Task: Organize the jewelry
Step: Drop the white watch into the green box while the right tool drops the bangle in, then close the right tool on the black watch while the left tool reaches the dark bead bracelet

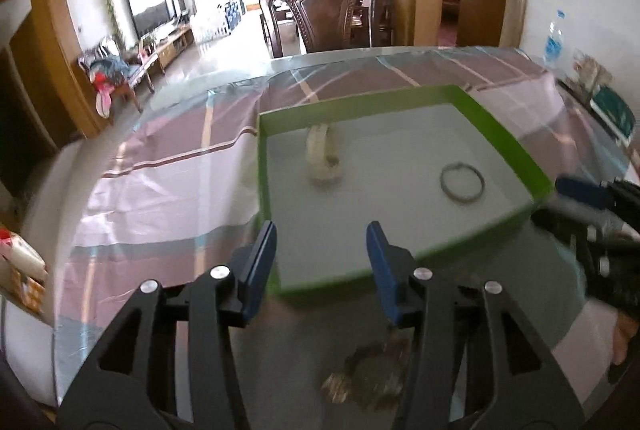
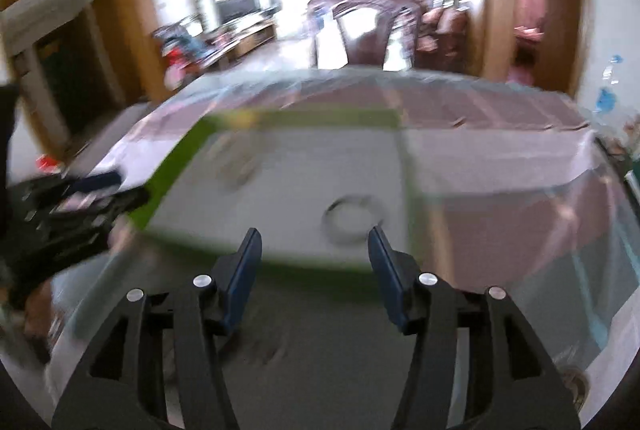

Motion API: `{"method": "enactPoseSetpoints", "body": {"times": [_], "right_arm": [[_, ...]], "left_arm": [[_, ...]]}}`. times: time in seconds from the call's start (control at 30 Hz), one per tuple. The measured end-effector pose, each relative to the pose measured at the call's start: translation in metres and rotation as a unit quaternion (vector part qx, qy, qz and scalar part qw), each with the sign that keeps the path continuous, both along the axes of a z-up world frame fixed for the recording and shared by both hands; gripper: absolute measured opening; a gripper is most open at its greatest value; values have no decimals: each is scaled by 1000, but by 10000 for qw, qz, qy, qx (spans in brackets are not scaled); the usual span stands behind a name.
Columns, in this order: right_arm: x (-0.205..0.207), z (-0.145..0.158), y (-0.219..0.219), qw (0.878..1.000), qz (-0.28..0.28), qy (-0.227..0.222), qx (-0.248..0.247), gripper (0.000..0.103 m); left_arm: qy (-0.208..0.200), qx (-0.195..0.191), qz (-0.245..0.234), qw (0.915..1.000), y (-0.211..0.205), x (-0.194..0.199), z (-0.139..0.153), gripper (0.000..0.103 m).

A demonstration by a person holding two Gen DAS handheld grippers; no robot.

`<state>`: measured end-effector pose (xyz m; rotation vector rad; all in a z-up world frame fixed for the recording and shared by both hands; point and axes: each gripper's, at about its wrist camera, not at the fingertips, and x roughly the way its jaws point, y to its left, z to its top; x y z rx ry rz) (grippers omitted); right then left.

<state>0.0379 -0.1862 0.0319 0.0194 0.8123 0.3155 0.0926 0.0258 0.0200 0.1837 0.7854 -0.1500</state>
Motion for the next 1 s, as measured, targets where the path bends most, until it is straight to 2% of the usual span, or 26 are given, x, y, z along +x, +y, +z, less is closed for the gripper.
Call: {"method": "enactPoseSetpoints", "body": {"times": [0.2, 0.33, 0.5, 0.67, 0.73, 0.77, 0.87, 1.0], "right_arm": [[-22, -47, 46, 9948, 785, 642, 0, 51], [-22, -61, 60, 9933, 846, 756, -215, 51], [-14, -62, 37, 9955, 240, 687, -605, 51], [-15, -60, 8, 9925, -385, 539, -1026, 51], [-14, -60, -3, 9927, -524, 531, -947, 51], [-14, -58, -8, 9937, -558, 539, -812, 51], [-15, -55, -14, 9956, -553, 529, -543, 53], [-23, -45, -5, 9985, -217, 412, -282, 53]], "left_arm": [[253, 135, 23, 9996, 7, -18, -16, 51], [462, 210, 63, 9987, 11, -18, -27, 55], [701, 328, -52, 9970, 15, -29, -48, 57], [958, 461, -187, 9942, 20, -46, -70, 57], [1048, 459, -250, 9931, 21, -51, -76, 57], [1104, 451, -260, 9925, 21, -53, -79, 55], [1319, 318, -398, 9899, 16, -52, -87, 40], [1357, 322, -503, 9889, 3, -46, -88, 32]]}}
